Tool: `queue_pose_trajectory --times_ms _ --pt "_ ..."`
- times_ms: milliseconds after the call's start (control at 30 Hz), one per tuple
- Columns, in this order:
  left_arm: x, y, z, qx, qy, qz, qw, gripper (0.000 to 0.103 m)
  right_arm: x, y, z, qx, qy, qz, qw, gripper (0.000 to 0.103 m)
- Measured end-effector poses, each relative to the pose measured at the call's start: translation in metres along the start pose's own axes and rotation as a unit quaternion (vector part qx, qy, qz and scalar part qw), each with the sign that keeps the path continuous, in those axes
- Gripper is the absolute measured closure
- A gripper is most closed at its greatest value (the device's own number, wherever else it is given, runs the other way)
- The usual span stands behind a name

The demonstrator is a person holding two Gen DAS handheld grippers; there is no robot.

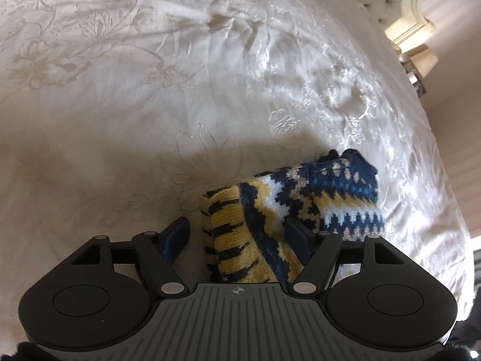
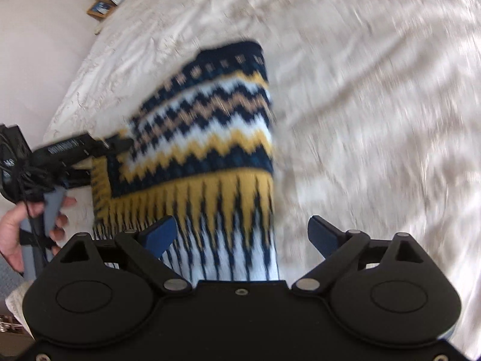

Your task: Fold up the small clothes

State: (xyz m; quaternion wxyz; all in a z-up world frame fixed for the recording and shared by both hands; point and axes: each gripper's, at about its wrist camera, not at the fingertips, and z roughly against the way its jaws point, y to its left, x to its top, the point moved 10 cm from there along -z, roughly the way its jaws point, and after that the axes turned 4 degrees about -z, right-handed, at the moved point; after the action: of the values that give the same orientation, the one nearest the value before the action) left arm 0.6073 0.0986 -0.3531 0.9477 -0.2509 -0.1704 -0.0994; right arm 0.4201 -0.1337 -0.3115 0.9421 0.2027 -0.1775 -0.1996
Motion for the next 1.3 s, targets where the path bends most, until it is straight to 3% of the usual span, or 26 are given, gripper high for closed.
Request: queue_pose_trajectory --times_ms 233,500,667,800,867,933,1033,1133,1167,1200,1233,1300 --pt "-0.013 0.003 0.011 0.008 0.011 -0.03 0.9994 0.026 -0.027 -0.002 -0.008 0.016 0.02 -0.012 1.0 0.005" --pt "-0.006 -0.009 -0.022 -0.023 0.031 -0.024 0.999 0.009 -0.024 0.018 -0.026 0.047 0.04 -0.003 0.998 0.001" --pt "0.005 -0.022 -0.04 -0.043 0.032 -0.03 0.9981 0.005 -0.023 0.017 -0.041 0.056 0.045 -0.009 0.997 0.0" --pt "0.007 -0.025 -0.044 -0.052 0.039 -0.027 0.9976 0.005 -0.026 0.013 -0.038 0.086 0.029 -0.027 0.995 0.0" --pt "0.005 -0.023 -0.042 -0.057 0.038 -0.022 0.9974 0.01 -0.029 0.006 -0.033 0.106 0.024 -0.044 0.993 0.0" --pt "0.004 -0.019 -0.037 -0.053 0.034 -0.019 0.9978 0.029 -0.034 0.003 -0.03 0.115 0.033 -0.066 0.991 0.0" --pt "0.003 -0.016 -0.032 -0.051 0.035 0.007 0.9981 0.039 -0.039 0.006 -0.025 0.118 0.044 -0.067 0.99 0.0" --pt "0.004 -0.021 -0.032 -0.033 0.034 0.003 0.9989 0.042 -0.045 0.017 -0.024 0.114 0.046 -0.051 0.991 0.004" --pt "0.004 -0.025 -0.032 -0.029 0.032 -0.005 0.9991 0.046 -0.046 0.02 -0.023 0.108 0.043 -0.041 0.992 0.026" --pt "0.004 -0.028 -0.032 -0.033 0.031 -0.008 0.9989 0.06 -0.048 0.021 -0.021 0.091 0.039 -0.025 0.995 0.057" --pt "0.004 -0.032 -0.032 -0.043 0.03 -0.005 0.9986 0.071 -0.048 0.021 -0.02 0.07 0.038 -0.012 0.997 0.06" --pt "0.004 -0.037 -0.03 -0.044 0.022 -0.009 0.9988 0.076 -0.047 0.022 -0.016 0.067 0.035 -0.015 0.997 0.062"
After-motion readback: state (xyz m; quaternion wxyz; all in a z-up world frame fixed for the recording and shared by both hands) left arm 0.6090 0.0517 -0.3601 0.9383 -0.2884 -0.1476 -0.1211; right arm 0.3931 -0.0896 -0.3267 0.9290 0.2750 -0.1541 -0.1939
